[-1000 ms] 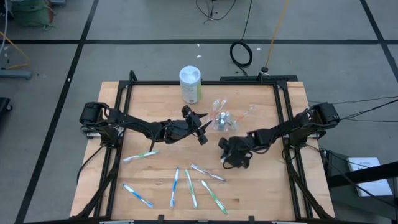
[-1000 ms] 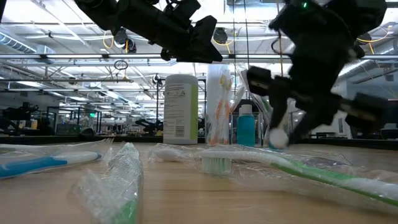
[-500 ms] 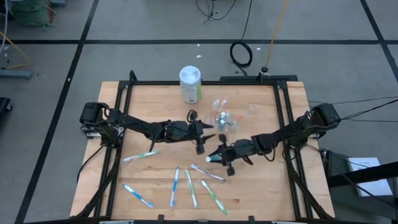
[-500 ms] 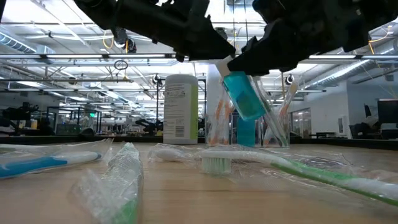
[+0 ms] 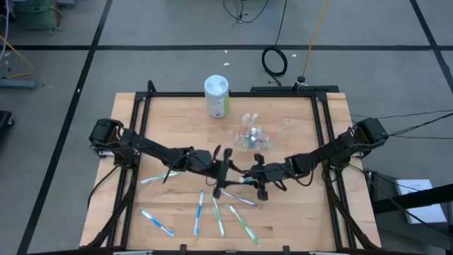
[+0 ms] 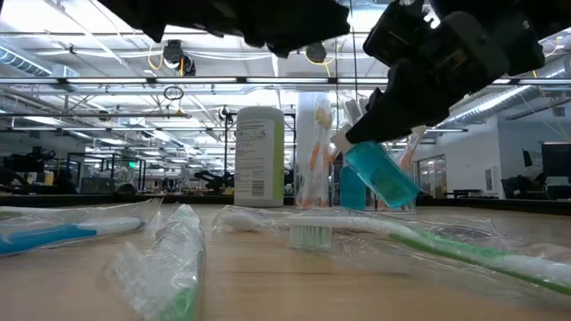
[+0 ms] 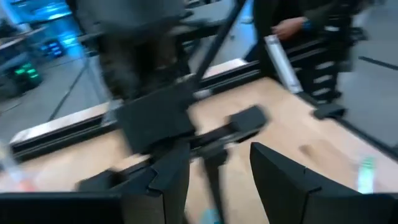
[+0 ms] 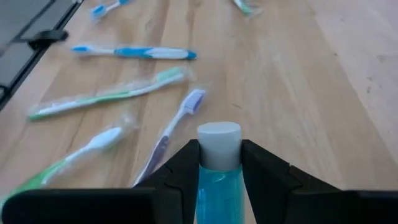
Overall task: Pick & Place toothbrushing station
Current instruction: Put the blue mouthwash into the transparent organizer
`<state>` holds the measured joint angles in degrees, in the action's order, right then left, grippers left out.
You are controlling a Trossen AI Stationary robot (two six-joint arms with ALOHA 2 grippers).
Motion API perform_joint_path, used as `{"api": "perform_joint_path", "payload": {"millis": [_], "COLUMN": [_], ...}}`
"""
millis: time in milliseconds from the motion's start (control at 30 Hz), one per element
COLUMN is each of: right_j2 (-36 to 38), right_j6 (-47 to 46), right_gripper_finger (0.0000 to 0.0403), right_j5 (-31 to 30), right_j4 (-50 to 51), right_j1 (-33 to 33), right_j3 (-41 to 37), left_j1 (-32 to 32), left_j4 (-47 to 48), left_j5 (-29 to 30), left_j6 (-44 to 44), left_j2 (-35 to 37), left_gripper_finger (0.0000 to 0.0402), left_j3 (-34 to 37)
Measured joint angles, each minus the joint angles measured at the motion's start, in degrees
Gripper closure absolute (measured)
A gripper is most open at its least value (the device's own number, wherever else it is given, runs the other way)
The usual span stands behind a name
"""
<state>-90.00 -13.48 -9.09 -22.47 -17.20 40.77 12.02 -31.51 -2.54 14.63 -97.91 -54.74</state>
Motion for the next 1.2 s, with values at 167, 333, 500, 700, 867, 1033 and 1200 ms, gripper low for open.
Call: {"api": "perform_joint_path", "payload": {"millis": [167, 333, 500, 700, 867, 1033, 1200], "right_j2": [0.0, 0.0, 0.0, 0.0, 0.0, 0.02, 0.04], "right_j6": [-0.85, -0.85, -0.87, 0.24, 0.43, 0.47, -0.7], "right_gripper_finger": [0.0301, 0.0301, 0.0303, 0.0304, 0.0305, 0.0304, 0.0303], "right_j5": [0.08, 0.12, 0.3, 0.16, -0.29, -1.46, -1.38], "right_j4": [0.32, 1.62, 1.52, 0.95, -0.3, -1.09, 0.1], "right_j1": [0.34, 0.27, 0.05, -1.93, -2.92, -2.76, -2.7], "right_j3": [0.02, 0.04, 0.04, 0.06, 0.1, 0.07, 0.04], "left_j1": [1.04, 1.04, 1.56, 4.22, 6.37, 7.59, 7.64], "left_j4": [9.26, 38.84, 46.97, 43.53, 33.89, 32.46, 29.31], "left_j5": [1.76, 6.66, 6.2, 8.3, 10.1, 10.77, 16.99], "left_j6": [3.36, 4.29, 0.27, 0.61, 3.86, 4.5, 10.24], "left_j2": [-0.02, -0.01, -0.09, -2.33, -3.77, -6.7, -8.04], "left_gripper_finger": [0.0227, 0.0227, 0.0227, 0.0227, 0.0227, 0.0227, 0.0227], "left_j3": [-6.9, -19.5, -20.15, -15.7, -12.5, -11.81, -11.78]}}
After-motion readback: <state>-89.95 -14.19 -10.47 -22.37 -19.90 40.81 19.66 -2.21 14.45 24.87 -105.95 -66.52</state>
